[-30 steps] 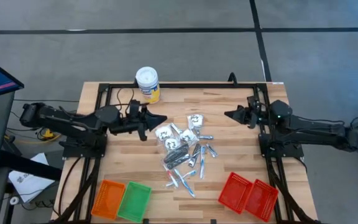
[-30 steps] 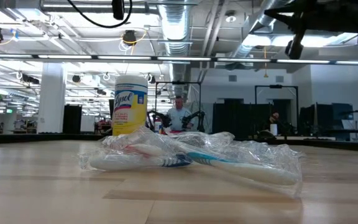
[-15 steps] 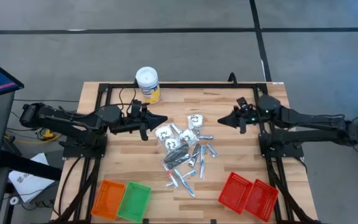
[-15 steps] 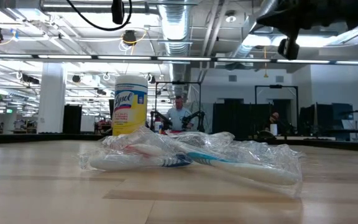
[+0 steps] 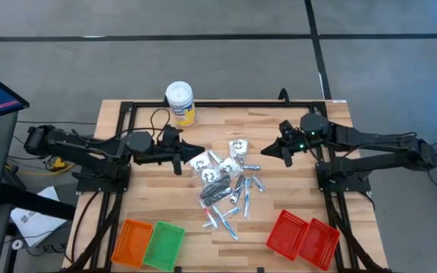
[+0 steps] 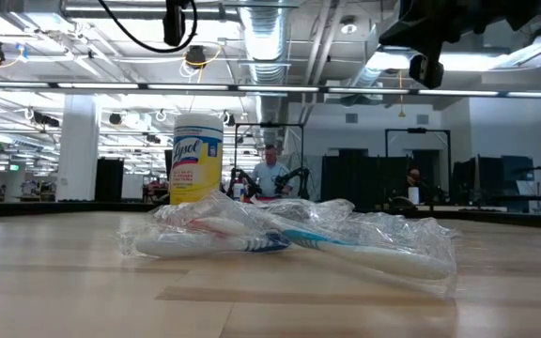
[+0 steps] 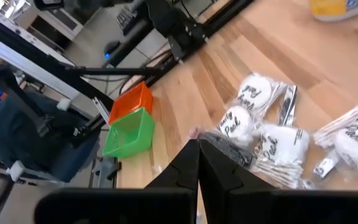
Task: Pick & Place Travel size toiletries
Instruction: Put the cotton pods into the left red basket
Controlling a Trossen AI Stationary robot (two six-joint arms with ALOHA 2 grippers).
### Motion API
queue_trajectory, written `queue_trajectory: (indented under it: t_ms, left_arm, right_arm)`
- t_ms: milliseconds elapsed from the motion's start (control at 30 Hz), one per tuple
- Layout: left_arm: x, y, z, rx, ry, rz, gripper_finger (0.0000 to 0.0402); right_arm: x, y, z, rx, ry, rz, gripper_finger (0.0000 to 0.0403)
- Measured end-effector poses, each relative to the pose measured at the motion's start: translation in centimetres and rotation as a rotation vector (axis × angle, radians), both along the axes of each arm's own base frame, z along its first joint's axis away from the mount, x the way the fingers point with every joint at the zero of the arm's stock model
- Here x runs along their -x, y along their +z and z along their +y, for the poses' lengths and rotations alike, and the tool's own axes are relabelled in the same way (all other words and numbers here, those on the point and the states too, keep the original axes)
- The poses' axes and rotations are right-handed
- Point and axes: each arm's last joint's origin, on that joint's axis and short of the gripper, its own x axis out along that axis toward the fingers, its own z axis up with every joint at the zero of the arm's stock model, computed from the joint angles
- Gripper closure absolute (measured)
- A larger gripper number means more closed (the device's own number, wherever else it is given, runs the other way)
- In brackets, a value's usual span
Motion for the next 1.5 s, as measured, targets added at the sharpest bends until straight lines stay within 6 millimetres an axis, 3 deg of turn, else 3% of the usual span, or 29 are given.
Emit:
queue_trajectory:
  t_ms: [200, 333, 600, 800, 1067, 1500]
  left_arm:
    - [0.0, 0.0, -0.1, 0.001, -0.006, 0.002, 0.0400]
    - [-0.8, 1.2, -0.3, -0.033, -0.034, 0.035, 0.0400]
    - [-5.2, 3.2, -1.3, -0.258, -0.170, 0.160, 0.0400]
    - [-6.9, 2.0, -1.7, -0.394, -0.207, 0.232, 0.0400]
    - [-6.8, -0.3, -1.5, -0.396, -0.239, 0.433, 0.0396]
    - [-7.5, -1.1, -1.0, -0.222, -0.113, 0.447, 0.0254]
  right_arm:
    - [-0.5, -0.5, 0.0, -0.002, 0.006, 0.026, 0.0403]
    - [-0.5, -0.4, 0.0, 0.005, 0.008, 0.023, 0.0403]
    - [-0.5, -0.5, 0.0, 0.028, 0.017, 0.023, 0.0403]
    - [-0.4, -0.7, 0.1, 0.039, 0.029, 0.051, 0.0403]
    - [0.0, -1.5, 0.8, 0.068, 0.087, 0.140, 0.0400]
    - [0.2, -1.9, 0.9, 0.078, 0.063, 0.184, 0.0328]
